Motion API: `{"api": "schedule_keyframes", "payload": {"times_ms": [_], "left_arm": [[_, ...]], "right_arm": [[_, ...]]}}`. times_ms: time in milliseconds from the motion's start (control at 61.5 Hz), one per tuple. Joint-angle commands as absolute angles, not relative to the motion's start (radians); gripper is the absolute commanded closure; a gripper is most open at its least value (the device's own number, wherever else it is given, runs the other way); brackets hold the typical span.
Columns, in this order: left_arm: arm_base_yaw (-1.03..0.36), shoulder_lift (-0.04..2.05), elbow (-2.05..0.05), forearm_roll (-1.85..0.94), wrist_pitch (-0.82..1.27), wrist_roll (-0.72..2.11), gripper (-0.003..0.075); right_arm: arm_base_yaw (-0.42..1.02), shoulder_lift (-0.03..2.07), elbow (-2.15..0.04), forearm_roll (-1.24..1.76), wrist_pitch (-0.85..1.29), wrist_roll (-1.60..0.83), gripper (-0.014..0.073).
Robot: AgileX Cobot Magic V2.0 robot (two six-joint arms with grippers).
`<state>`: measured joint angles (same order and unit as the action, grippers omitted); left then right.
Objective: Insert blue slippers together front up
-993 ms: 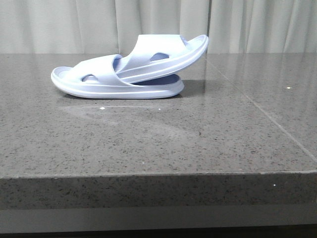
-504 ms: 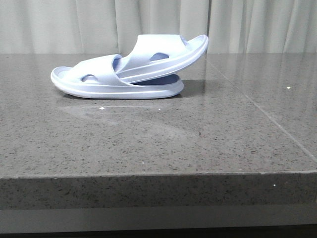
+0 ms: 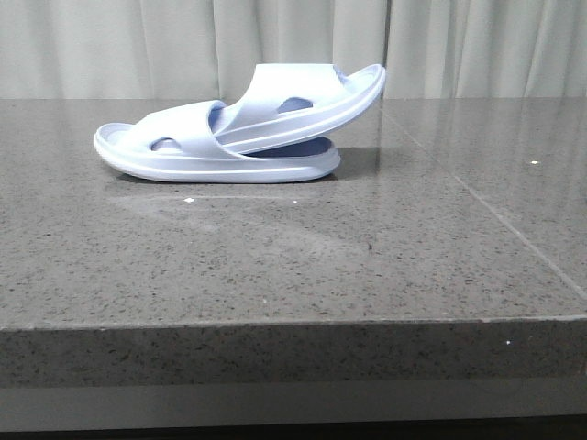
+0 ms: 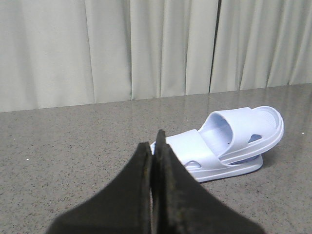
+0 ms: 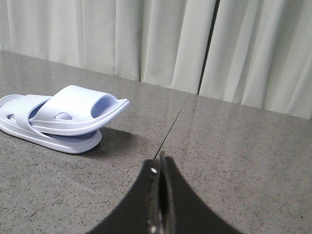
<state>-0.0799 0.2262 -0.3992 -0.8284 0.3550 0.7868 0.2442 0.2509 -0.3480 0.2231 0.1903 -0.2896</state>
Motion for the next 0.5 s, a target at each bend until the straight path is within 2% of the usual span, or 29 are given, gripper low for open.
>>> {"api": "schedule_keyframes", "payload": {"times_ms": [0, 195, 488], "left_arm": [[-0.088, 0.237, -0.425, -0.847, 0.303, 0.788, 0.0741], [-0.088, 0.238, -0.405, -0.804, 0.284, 0.759, 0.0741], [-0.095, 0.234, -0.388, -0.211, 0.273, 0.142, 0.0741]], "right_arm": [[0.242, 0.258, -0.373, 0.227, 0.106, -0.289, 0.07], [0.242, 0.258, -0.373, 0.227, 0.106, -0.289, 0.07], [0.242, 0.258, -0.373, 0.227, 0.106, -0.289, 0.07]]}}
